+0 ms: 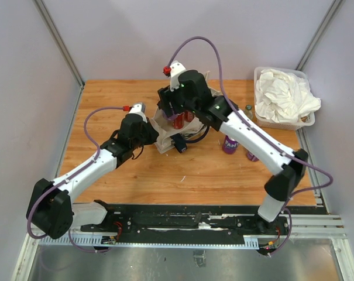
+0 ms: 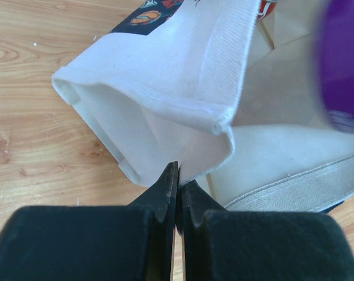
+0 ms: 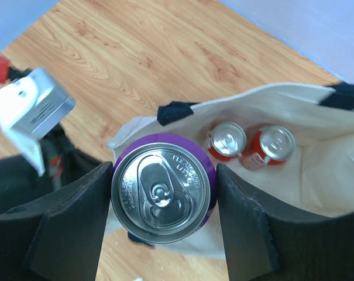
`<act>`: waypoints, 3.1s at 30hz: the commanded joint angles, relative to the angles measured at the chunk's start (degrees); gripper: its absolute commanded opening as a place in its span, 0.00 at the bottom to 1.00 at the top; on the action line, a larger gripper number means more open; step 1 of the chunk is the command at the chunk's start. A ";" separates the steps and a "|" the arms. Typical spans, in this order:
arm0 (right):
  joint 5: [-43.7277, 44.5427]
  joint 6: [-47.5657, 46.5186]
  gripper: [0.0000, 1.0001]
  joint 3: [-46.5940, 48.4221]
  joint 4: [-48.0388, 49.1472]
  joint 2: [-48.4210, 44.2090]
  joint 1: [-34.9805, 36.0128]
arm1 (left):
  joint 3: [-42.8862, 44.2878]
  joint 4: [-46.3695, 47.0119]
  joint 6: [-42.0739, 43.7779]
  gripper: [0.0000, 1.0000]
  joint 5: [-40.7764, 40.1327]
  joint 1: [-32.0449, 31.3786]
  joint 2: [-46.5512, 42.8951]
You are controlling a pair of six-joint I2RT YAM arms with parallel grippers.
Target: Take the beverage out of the canvas bag
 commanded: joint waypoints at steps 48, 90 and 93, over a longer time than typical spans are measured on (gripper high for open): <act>12.75 24.67 0.19 -74.26 7.93 -49.82 -18.74 | -3.35 -0.65 3.07 0.14 7.85 -0.45 5.83; -0.61 5.79 0.67 9.11 -17.57 1.01 -9.48 | -3.37 -0.16 0.80 0.15 8.89 -0.54 4.20; -3.03 7.66 0.62 8.59 -16.37 5.05 -9.45 | -3.79 -0.10 0.86 0.15 8.95 -0.54 3.90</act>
